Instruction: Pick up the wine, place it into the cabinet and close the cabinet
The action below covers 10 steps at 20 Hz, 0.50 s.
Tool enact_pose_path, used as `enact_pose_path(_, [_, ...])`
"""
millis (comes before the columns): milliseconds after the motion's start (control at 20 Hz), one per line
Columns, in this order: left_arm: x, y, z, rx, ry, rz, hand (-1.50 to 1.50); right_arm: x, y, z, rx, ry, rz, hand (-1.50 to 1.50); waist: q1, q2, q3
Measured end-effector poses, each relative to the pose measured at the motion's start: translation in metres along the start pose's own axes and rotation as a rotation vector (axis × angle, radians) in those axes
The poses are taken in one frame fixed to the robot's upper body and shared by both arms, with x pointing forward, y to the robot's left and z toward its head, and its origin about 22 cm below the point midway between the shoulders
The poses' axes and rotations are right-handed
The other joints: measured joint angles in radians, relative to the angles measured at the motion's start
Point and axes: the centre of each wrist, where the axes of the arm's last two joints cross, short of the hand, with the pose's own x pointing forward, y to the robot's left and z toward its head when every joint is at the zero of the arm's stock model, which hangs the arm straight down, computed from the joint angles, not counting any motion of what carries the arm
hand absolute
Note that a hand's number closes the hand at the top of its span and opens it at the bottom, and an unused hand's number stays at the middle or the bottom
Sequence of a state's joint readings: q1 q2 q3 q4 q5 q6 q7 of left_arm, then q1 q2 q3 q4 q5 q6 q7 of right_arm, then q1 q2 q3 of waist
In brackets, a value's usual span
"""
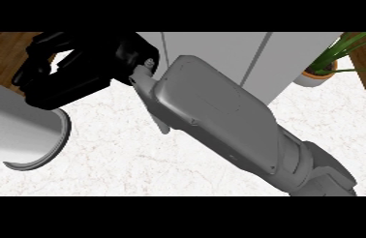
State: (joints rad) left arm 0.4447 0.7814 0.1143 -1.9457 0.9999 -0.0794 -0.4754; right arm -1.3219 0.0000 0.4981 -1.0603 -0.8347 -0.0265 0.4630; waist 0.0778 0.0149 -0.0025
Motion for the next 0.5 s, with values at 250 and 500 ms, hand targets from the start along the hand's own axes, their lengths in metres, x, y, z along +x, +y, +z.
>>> enact_pose_path(250, [0.007,0.005,-0.003,0.018,-0.001,-0.011,-1.50,-0.010,-0.027,-0.009,-0.074,-0.061,0.028,1.50,-0.011,-0.010,-0.007])
enact_pose_path(500, [0.012,0.004,-0.007,0.002,0.003,-0.009,-1.50,-0.023,-0.036,-0.010,-0.066,-0.109,0.047,1.50,-0.007,-0.030,-0.015])
